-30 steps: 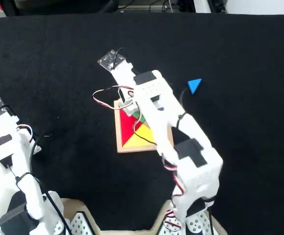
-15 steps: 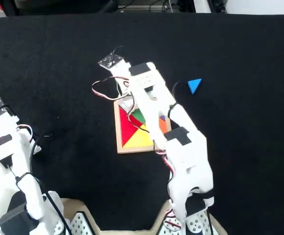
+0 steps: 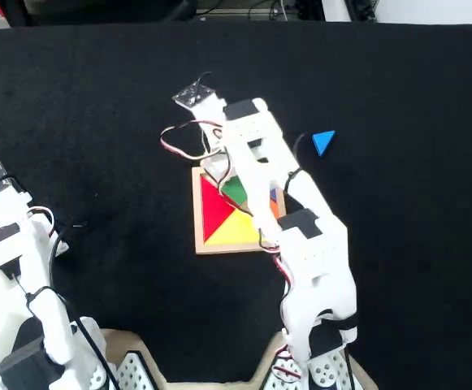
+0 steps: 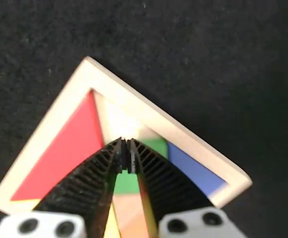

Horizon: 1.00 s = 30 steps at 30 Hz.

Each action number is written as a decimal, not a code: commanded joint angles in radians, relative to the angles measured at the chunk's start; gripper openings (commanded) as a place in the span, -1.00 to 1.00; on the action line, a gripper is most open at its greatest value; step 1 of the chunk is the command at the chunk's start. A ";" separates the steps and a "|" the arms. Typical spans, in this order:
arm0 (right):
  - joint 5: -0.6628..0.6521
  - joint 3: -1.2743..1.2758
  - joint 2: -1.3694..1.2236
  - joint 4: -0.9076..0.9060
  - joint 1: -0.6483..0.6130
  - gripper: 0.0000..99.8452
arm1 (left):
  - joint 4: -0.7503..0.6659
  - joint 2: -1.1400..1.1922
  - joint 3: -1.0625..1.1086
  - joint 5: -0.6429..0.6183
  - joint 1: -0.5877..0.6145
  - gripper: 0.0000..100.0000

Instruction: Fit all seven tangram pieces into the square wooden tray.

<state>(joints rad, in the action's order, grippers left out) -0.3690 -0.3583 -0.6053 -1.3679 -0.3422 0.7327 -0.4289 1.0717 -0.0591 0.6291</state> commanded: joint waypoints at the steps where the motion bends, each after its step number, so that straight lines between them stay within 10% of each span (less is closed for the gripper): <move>1: 0.011 -0.090 0.186 -0.061 0.094 -0.98 | -0.012 -0.032 -0.004 -0.005 -0.012 -0.94; 15: -0.069 0.053 0.185 0.106 0.516 -0.97 | -0.012 -0.032 -0.004 -0.005 -0.012 -0.94; 22: 0.423 -0.268 -0.045 -0.034 0.494 -0.48 | -0.012 -0.032 -0.004 -0.005 -0.012 -0.94; 30: 0.606 -0.716 -0.315 -0.138 0.390 -0.43 | -0.012 -0.032 -0.002 -0.005 -0.012 -0.94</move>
<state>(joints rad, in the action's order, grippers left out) 0.1726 -0.8861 -0.8753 -1.4906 0.0721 0.7327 -0.4289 1.0717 -0.0591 0.6291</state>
